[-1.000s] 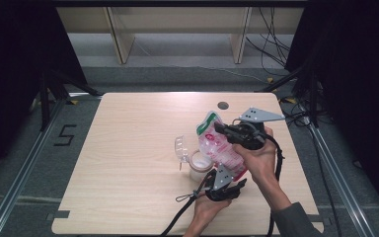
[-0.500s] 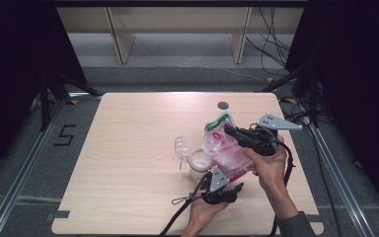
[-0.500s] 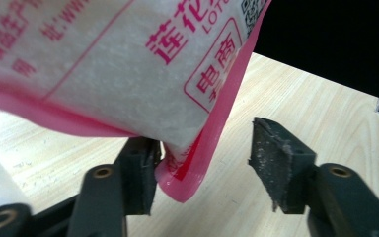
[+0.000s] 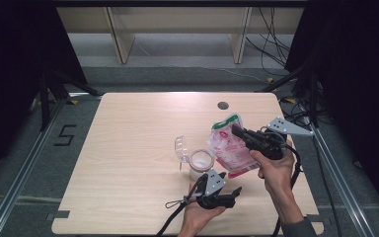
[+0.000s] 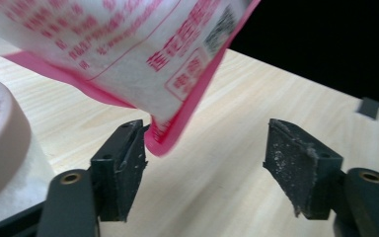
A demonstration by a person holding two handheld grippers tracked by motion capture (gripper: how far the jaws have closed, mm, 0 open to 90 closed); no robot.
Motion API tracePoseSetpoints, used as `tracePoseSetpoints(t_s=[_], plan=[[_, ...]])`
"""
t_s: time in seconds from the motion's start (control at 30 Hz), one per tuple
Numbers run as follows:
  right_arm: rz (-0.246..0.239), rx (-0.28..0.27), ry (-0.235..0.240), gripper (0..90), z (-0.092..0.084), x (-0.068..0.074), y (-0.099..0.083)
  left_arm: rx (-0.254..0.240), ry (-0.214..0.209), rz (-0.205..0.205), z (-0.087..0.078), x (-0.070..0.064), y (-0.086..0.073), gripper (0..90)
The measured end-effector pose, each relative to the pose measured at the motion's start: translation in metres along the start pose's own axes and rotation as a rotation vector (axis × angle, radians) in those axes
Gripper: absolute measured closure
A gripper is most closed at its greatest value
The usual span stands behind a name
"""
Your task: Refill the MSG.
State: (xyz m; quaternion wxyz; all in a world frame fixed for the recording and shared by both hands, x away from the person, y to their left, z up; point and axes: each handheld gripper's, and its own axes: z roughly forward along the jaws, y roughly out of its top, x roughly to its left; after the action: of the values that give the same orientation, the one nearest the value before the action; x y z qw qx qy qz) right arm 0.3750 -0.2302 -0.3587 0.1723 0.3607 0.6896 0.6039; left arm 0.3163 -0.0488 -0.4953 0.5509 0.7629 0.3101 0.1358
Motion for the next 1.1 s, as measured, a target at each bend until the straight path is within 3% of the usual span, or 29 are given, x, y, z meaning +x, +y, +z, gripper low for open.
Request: tracePoseSetpoints(t_s=[0.1, 0.17, 0.33, 0.47, 0.7, 0.77, 0.9, 0.93, 1.0, 1.1], plan=[[0.008, 0.004, -0.018, 90.0, -0.001, -0.004, -0.006, -0.005, 0.004, -0.002, -0.006, -0.001, 0.002, 25.6], [0.033, 0.008, -0.024, 90.0, -0.002, -0.006, -0.009, -0.012, -0.009, 0.0, -0.008, -0.001, 0.002, 25.7], [0.04, 0.01, -0.035, 90.0, -0.006, -0.013, -0.016, -0.006, -0.017, 0.005, -0.013, 0.0, 0.002, 24.8], [0.081, -0.01, -0.03, 90.0, -0.01, -0.018, -0.026, -0.002, -0.008, 0.025, -0.02, -0.002, 0.003, 22.4], [0.086, 0.008, -0.057, 90.0, -0.016, -0.03, -0.036, 0.008, -0.009, 0.032, -0.027, -0.003, 0.002, 21.1], [0.088, -0.007, -0.063, 90.0, -0.021, -0.034, -0.038, 0.002, -0.047, 0.035, -0.029, -0.004, 0.0, 21.1], [0.102, -0.009, -0.065, 90.0, -0.027, -0.035, -0.04, -0.028, -0.021, 0.043, -0.033, -0.004, -0.002, 21.6], [0.09, -0.032, -0.058, 90.0, -0.03, -0.037, -0.042, -0.016, -0.026, 0.047, -0.036, -0.004, -0.002, 21.2], [0.117, -0.017, -0.074, 90.0, -0.036, -0.036, -0.043, -0.025, -0.021, 0.041, -0.041, -0.002, -0.002, 21.2], [0.107, -0.023, -0.078, 90.0, -0.044, -0.039, -0.047, -0.016, -0.016, 0.041, -0.043, 0.0, -0.002, 21.0]])
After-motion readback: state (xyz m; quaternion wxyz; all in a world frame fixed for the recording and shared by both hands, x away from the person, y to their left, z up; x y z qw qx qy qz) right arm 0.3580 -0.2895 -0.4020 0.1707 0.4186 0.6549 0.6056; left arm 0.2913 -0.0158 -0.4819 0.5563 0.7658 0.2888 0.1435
